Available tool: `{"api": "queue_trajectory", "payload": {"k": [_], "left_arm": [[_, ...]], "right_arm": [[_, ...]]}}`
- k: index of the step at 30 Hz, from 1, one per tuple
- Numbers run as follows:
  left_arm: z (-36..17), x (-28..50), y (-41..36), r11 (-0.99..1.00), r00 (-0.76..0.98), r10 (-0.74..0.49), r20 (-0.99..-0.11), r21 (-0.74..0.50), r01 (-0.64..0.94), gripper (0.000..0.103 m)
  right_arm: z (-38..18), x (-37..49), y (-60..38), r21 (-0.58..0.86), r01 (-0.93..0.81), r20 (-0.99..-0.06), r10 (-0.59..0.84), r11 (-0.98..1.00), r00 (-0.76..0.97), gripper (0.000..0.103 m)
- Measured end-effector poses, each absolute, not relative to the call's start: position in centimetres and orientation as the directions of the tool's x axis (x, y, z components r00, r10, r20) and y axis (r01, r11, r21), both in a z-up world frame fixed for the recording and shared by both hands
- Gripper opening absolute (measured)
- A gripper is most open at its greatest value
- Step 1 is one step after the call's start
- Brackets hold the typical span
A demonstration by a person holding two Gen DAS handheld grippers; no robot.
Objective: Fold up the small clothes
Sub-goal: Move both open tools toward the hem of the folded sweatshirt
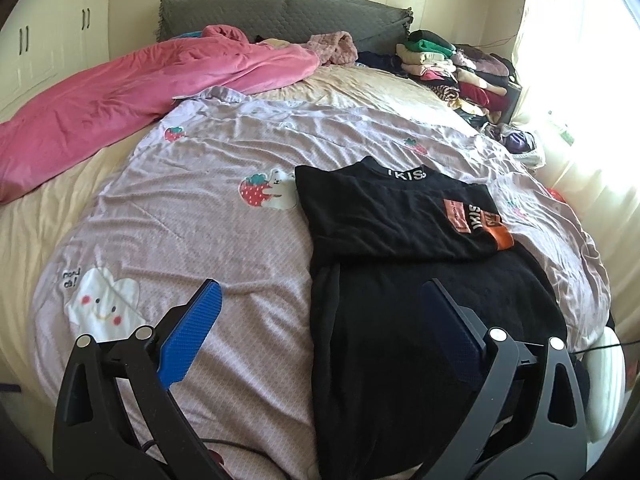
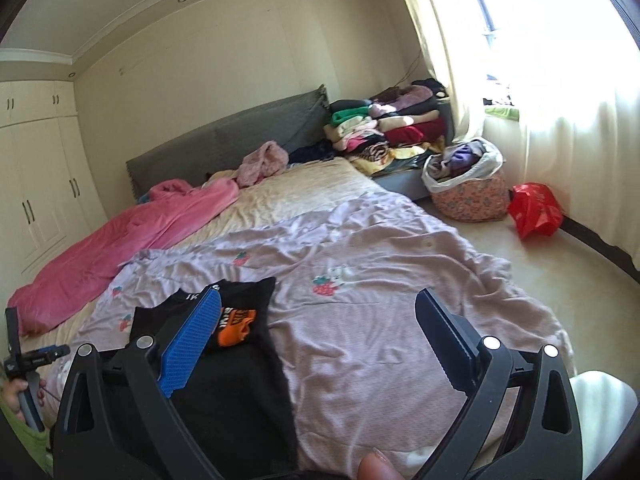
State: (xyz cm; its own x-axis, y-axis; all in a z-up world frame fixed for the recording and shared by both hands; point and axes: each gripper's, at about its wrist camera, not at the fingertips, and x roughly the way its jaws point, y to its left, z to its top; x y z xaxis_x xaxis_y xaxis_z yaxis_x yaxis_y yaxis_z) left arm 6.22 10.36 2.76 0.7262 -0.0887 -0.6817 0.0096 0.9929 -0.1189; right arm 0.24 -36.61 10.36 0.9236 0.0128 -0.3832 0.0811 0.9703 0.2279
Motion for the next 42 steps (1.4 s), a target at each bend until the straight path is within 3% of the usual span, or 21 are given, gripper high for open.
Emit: {"api": "queue_trajectory", "payload": {"k": [13, 27, 42], "left_arm": [[1.7, 4.0, 11.7, 0.996, 0.712, -0.06, -0.7, -0.088, -0.003, 0.093], [-1.4, 2.0, 11.2, 0.997, 0.656, -0.075, -0.751, -0.076, 0.027, 0.093], [-4.6, 0.9, 10.5, 0.995, 0.583, -0.096, -0.807, -0.084, 0.048, 0.093]], "right_arm": [[10.7, -3.4, -38.7, 0.151, 0.118, -0.382, -0.052, 0.982, 0.923, 0.097], [7.8, -4.1, -33.1, 0.021, -0.101, -0.473, 0.099, 0.995, 0.876, 0.097], [0.9, -0.2, -28.1, 0.107, -0.265, -0.654, 0.269, 0.958, 0.707, 0.097]]}}
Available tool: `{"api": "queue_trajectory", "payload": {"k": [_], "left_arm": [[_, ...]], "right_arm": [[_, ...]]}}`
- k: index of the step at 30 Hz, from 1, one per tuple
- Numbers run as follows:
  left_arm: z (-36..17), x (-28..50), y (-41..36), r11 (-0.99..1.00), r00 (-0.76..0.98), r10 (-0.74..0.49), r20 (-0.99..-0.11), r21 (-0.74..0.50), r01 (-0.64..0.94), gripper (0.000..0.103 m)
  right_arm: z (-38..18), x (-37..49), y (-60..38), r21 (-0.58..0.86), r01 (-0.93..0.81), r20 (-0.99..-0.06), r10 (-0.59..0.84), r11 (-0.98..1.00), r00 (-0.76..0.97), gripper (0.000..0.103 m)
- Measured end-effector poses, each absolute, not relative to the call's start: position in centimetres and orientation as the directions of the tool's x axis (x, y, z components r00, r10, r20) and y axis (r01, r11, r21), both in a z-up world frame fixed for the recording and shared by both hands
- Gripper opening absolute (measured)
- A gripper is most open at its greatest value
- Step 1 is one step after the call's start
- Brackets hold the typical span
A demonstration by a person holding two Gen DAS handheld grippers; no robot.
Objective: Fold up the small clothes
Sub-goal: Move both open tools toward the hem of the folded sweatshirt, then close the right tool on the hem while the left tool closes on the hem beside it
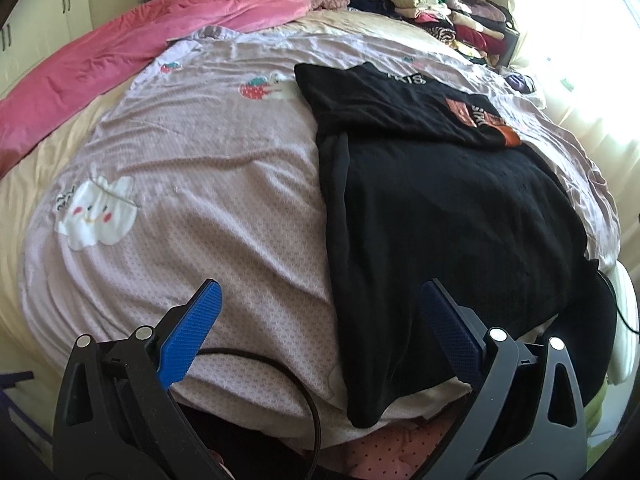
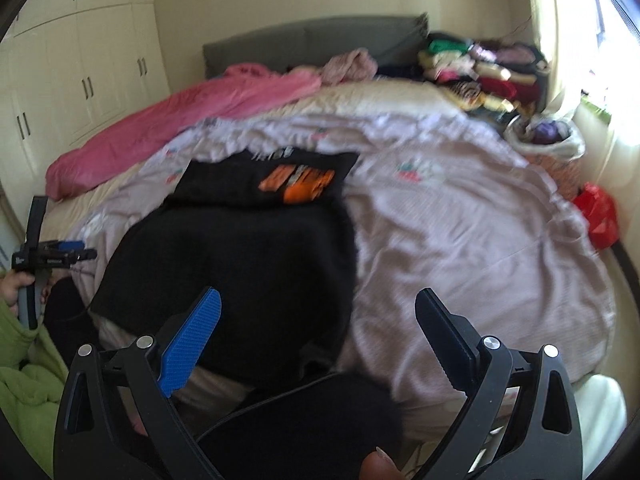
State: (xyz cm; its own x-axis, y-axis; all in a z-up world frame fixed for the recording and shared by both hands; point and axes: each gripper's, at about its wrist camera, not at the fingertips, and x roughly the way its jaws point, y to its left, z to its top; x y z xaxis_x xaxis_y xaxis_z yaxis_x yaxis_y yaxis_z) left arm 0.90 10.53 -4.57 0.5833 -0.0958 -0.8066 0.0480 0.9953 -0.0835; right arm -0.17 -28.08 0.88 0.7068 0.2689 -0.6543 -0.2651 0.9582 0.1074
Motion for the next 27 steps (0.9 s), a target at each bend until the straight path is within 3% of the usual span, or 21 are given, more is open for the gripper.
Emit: {"api": "queue_trajectory", "payload": {"k": [5, 7, 11, 18, 23, 27], "left_arm": [[-5.1, 1.0, 10.5, 0.994, 0.568, -0.107, -0.816, -0.095, 0.05, 0.093], [-5.3, 1.0, 10.3, 0.993, 0.562, -0.115, -0.819, -0.1, 0.056, 0.093], [-6.2, 0.7, 9.5, 0.99, 0.539, -0.138, -0.831, -0.119, 0.07, 0.093], [-7.9, 0.3, 8.0, 0.988, 0.491, -0.154, -0.857, -0.119, 0.101, 0.093], [-8.6, 0.0, 8.2, 0.988, 0.472, -0.155, -0.868, -0.127, 0.092, 0.093], [-9.0, 0.0, 8.5, 0.987, 0.466, -0.162, -0.87, -0.142, 0.078, 0.093]], "right_arm": [[-2.1, 1.3, -26.0, 0.124, -0.294, -0.728, 0.288, 0.948, 0.622, 0.095], [-3.4, 1.9, -25.4, 0.126, -0.301, -0.755, 0.289, 0.945, 0.589, 0.085], [-5.4, 3.0, -24.7, 0.135, -0.302, -0.798, 0.284, 0.944, 0.531, 0.085], [-8.3, 4.4, -24.9, 0.139, -0.265, -0.849, 0.253, 0.954, 0.463, 0.074], [-9.7, 5.1, -25.2, 0.124, -0.237, -0.872, 0.22, 0.963, 0.438, 0.053], [-9.6, 5.0, -25.9, 0.16, -0.224, -0.856, 0.248, 0.961, 0.453, 0.023]]}}
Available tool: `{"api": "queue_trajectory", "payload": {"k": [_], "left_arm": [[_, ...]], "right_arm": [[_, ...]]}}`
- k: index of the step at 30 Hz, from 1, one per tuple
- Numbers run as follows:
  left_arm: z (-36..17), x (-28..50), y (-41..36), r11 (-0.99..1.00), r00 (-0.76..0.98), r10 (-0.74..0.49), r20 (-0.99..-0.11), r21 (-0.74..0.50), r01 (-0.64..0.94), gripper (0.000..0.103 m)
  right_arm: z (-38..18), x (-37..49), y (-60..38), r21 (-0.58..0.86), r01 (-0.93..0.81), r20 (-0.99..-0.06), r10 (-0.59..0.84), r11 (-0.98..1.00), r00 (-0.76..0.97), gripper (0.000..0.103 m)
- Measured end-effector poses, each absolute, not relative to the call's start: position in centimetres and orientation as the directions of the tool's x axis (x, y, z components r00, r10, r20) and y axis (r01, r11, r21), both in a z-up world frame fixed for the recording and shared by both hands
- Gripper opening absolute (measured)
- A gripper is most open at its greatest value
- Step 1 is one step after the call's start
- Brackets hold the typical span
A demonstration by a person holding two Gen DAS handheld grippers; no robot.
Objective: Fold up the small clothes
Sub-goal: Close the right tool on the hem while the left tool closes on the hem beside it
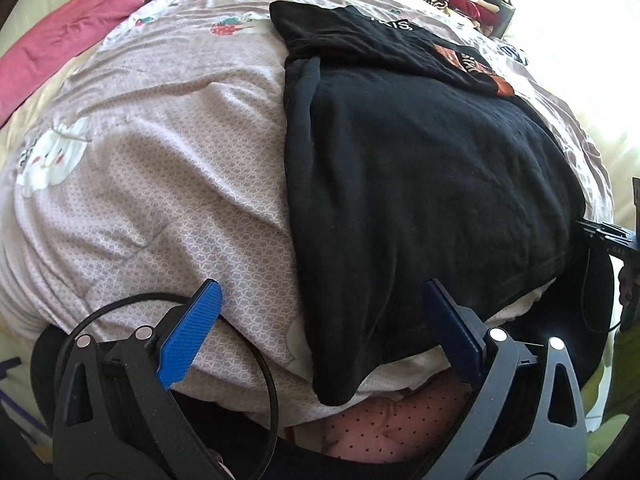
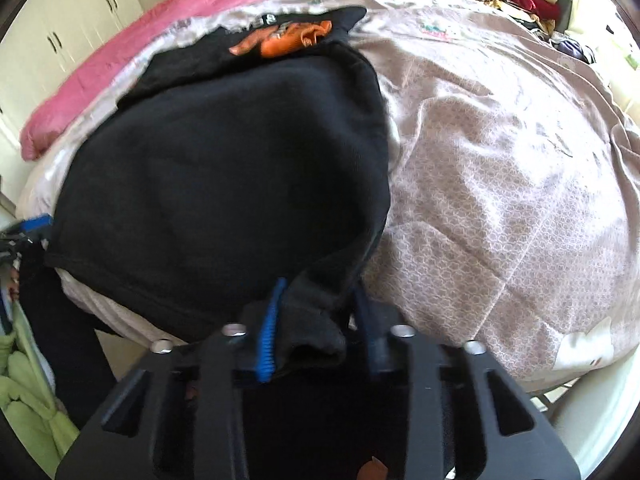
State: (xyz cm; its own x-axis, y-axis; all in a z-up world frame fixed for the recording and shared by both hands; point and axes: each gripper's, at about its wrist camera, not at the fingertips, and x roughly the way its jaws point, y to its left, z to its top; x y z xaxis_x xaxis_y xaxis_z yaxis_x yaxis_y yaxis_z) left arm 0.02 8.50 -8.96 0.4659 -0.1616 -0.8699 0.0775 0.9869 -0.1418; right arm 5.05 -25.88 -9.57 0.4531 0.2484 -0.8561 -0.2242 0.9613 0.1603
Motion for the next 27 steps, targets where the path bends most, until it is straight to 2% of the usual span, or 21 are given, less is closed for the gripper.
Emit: {"api": "queue_trajectory", "payload": {"k": [2, 4, 8, 11, 16, 17, 18, 20, 27], "left_arm": [[-9.1, 0.0, 8.2, 0.986, 0.463, -0.165, -0.871, -0.145, 0.078, 0.09], [-9.2, -0.1, 8.0, 0.986, 0.459, -0.168, -0.872, -0.148, 0.08, 0.082], [-9.2, -0.2, 7.6, 0.983, 0.458, -0.185, -0.869, -0.161, 0.092, 0.074], [-9.8, 0.0, 7.3, 0.979, 0.438, -0.206, -0.875, -0.182, 0.096, 0.073], [-10.3, 0.2, 7.3, 0.981, 0.435, -0.194, -0.879, -0.179, 0.074, 0.064], [-10.2, 0.3, 7.3, 0.981, 0.436, -0.193, -0.879, -0.182, 0.066, 0.058], [-10.2, 0.2, 7.4, 0.981, 0.439, -0.192, -0.878, -0.185, 0.06, 0.048], [-10.0, 0.1, 7.7, 0.98, 0.444, -0.193, -0.875, -0.192, 0.048, 0.038], [-9.3, -0.3, 8.1, 0.971, 0.446, -0.226, -0.866, -0.236, 0.034, 0.017]], "right_arm": [[-8.9, 4.7, -25.9, 0.16, -0.237, -0.839, 0.258, 0.958, 0.478, 0.016], [-8.2, 4.4, -25.9, 0.17, -0.252, -0.821, 0.279, 0.953, 0.498, 0.014], [-6.0, 4.2, -26.0, 0.227, -0.277, -0.758, 0.348, 0.934, 0.552, 0.012], [-4.2, 4.3, -26.2, 0.276, -0.298, -0.695, 0.404, 0.914, 0.595, 0.012], [-2.2, 5.2, -26.3, 0.292, -0.298, -0.643, 0.417, 0.909, 0.642, 0.012], [-1.9, 5.5, -26.4, 0.296, -0.295, -0.635, 0.417, 0.909, 0.65, 0.012], [-1.5, 5.8, -26.5, 0.303, -0.29, -0.625, 0.419, 0.908, 0.658, 0.012], [-1.0, 6.0, -26.6, 0.314, -0.285, -0.613, 0.423, 0.906, 0.667, 0.012], [-1.2, 6.7, -25.9, 0.316, -0.275, -0.617, 0.416, 0.908, 0.667, 0.012]]}}
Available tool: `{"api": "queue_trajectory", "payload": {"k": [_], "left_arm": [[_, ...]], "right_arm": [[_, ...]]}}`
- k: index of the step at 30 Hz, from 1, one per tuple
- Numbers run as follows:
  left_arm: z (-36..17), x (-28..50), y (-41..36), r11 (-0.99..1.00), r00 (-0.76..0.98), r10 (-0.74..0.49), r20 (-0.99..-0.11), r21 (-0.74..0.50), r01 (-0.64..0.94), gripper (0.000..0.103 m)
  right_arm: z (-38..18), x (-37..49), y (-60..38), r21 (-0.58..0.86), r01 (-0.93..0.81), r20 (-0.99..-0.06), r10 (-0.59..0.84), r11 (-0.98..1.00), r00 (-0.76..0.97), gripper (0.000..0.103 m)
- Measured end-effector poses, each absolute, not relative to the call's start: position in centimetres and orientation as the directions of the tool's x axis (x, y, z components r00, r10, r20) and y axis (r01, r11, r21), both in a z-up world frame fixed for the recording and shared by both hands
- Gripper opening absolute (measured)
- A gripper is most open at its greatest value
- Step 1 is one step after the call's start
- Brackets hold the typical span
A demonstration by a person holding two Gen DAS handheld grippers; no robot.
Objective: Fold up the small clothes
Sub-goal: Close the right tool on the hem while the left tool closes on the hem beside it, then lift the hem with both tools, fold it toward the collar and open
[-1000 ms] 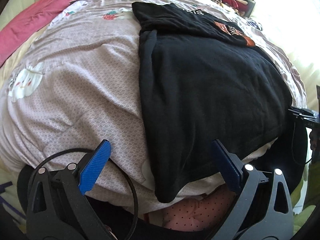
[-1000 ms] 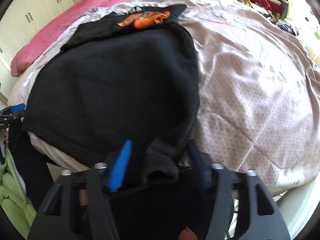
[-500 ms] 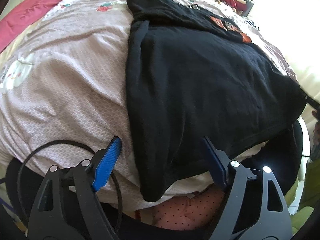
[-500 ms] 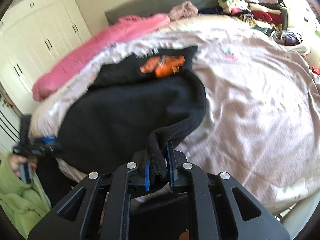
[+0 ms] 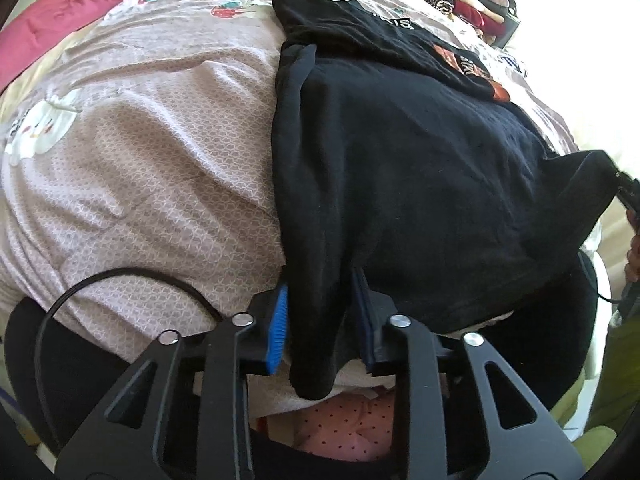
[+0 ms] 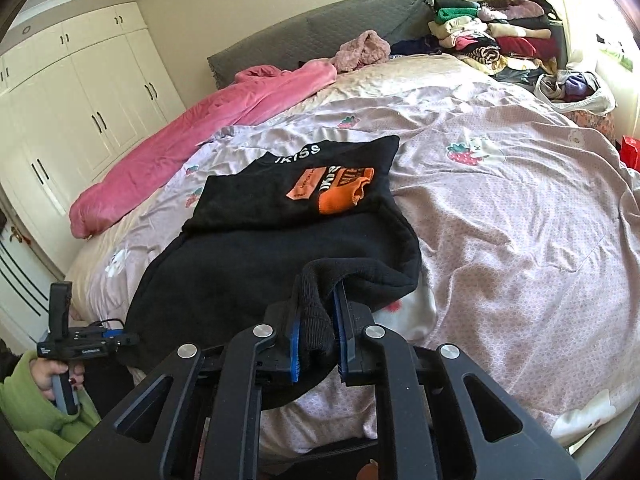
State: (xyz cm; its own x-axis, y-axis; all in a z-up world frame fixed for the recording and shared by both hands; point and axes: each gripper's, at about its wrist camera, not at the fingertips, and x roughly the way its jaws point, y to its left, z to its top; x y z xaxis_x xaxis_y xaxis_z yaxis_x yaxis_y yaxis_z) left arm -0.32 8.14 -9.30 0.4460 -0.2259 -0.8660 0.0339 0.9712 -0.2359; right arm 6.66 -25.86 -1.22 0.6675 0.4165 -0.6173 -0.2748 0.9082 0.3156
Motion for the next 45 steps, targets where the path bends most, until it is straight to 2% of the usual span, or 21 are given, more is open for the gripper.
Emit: {"api": "queue_trajectory", "payload": {"k": [7, 25, 34, 45], "left_arm": [[-8.7, -1.1, 8.7, 0.965, 0.452, -0.242, -0.859, -0.26, 0.023, 0.004], [-1.4, 1.5, 10.8, 0.938, 0.597, -0.301, -0.744, -0.345, 0.042, 0.003], [-0.5, 6.6, 12.6, 0.93, 0.631, -0.277, -0.724, -0.367, -0.012, 0.003], [-0.1, 13.3, 12.1, 0.946, 0.657, -0.218, -0.721, -0.322, -0.039, 0.003]], "right_arm": [[-1.9, 6.5, -26.0, 0.314, -0.26, -0.628, 0.405, 0.913, 0.665, 0.012], [2.5, 7.1, -26.8, 0.291, -0.294, -0.531, 0.409, 0.91, 0.742, 0.012], [4.1, 10.3, -27.3, 0.302, -0.26, -0.51, 0.386, 0.917, 0.769, 0.012], [3.7, 16.3, -27.2, 0.328, -0.191, -0.532, 0.348, 0.925, 0.772, 0.012]]}}
